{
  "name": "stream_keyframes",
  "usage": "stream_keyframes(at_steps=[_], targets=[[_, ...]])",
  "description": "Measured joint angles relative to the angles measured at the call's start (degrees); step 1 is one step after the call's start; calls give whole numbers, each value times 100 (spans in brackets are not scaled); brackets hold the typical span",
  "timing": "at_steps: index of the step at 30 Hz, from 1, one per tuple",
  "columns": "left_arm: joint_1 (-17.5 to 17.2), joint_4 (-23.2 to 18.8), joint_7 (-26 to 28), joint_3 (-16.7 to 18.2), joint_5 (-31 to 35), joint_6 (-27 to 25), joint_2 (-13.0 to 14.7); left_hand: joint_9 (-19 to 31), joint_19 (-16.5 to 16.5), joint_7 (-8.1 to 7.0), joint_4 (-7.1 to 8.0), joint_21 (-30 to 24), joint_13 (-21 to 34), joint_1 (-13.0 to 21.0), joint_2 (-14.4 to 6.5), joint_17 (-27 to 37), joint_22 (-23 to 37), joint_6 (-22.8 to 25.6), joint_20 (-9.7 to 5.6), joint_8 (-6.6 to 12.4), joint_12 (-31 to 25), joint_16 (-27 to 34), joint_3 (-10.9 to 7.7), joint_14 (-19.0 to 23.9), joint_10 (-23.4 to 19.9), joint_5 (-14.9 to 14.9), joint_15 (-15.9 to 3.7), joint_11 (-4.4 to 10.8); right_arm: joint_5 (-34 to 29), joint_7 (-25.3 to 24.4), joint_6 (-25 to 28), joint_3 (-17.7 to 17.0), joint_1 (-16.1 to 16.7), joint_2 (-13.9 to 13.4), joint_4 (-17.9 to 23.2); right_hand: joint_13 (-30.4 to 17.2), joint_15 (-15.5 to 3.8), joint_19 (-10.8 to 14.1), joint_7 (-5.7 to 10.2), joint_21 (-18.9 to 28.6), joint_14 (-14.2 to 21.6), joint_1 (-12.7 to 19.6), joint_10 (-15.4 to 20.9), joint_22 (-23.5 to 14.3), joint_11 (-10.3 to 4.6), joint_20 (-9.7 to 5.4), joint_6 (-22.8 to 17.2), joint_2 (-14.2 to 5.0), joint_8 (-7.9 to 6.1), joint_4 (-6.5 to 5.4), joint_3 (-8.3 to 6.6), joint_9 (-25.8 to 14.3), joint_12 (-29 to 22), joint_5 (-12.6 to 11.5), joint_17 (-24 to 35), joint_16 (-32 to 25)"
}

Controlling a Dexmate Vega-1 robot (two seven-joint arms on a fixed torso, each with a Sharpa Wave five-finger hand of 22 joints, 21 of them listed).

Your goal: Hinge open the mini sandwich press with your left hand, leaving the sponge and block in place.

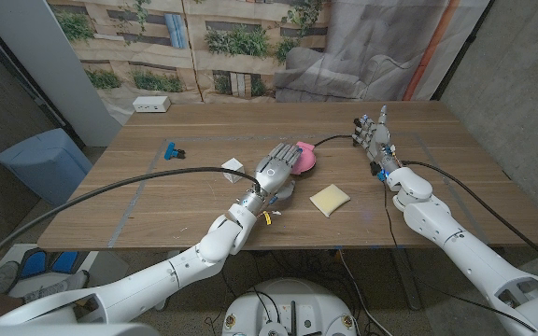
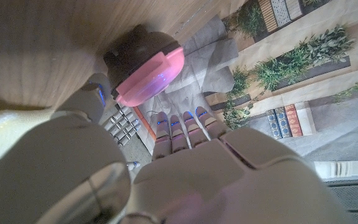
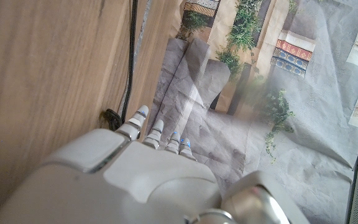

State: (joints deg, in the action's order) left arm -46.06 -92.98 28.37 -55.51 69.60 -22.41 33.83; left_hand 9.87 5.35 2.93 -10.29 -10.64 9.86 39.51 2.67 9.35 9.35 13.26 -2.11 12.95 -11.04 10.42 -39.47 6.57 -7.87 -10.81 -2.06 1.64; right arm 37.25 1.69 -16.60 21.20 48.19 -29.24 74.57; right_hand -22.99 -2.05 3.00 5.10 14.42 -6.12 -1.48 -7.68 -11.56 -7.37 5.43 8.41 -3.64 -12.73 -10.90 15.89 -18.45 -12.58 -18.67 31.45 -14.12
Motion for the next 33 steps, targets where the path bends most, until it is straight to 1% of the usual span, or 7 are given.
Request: stream_keyframes(at_steps=[7,10,14,21,23,27,33], targets=[[88,88,71,-72,-28,0,-25,3,81,-56,0,0,0,83,-82,0,0,56,-1,0,0,0,0,61,-41,0,0,42,0,0,0,0,0,-1,0,0,0,0,0,0,0,0,0,0,0,0,0,0,0,0,0,0,0,0,0,0],[124,131,94,-96,-43,3,-33,16,93,-26,0,0,0,135,-129,0,0,89,4,0,0,0,0,86,-82,0,-16,82,0,0,0,0,1,-2,0,0,0,0,0,0,0,0,0,-4,0,0,0,0,0,0,0,0,0,0,0,0],[180,197,131,-139,-55,13,-47,3,152,-57,0,0,0,234,-173,1,0,119,8,0,0,0,0,143,-113,-7,1,52,0,-1,0,-1,2,-2,0,0,0,0,0,0,0,0,0,-4,0,0,0,0,0,0,0,0,0,0,0,0],[221,238,172,-167,-95,37,-59,-1,203,-56,-23,0,1,333,-272,1,0,183,-2,-1,0,0,-24,174,-183,-27,-31,88,0,-1,0,-1,2,-2,1,0,0,0,0,0,0,0,0,-4,0,0,0,0,0,0,0,0,0,0,0,0],[280,298,180,-209,-100,42,-80,-1,212,-78,-23,0,1,379,-274,1,0,222,8,-3,0,0,-24,205,-204,-27,1,82,0,-1,0,-2,3,-2,1,0,0,0,0,0,0,0,0,-4,0,0,0,0,0,0,0,0,0,0,0,0],[306,331,201,-228,-123,49,-87,-1,234,-118,-23,0,1,424,-318,1,0,262,-14,-3,0,0,-24,236,-245,-27,-30,123,0,-1,0,-2,4,-2,2,0,0,0,0,0,0,0,0,-4,0,0,0,0,0,0,0,0,0,0,0,0],[356,377,208,-265,-163,53,-100,0,274,-87,-23,0,1,505,-354,1,0,294,-13,-28,0,0,-24,266,-267,-27,0,102,0,-1,0,-2,5,-3,4,0,2,0,0,0,-2,0,0,-3,0,0,0,0,0,0,0,0,0,0,0,0]])
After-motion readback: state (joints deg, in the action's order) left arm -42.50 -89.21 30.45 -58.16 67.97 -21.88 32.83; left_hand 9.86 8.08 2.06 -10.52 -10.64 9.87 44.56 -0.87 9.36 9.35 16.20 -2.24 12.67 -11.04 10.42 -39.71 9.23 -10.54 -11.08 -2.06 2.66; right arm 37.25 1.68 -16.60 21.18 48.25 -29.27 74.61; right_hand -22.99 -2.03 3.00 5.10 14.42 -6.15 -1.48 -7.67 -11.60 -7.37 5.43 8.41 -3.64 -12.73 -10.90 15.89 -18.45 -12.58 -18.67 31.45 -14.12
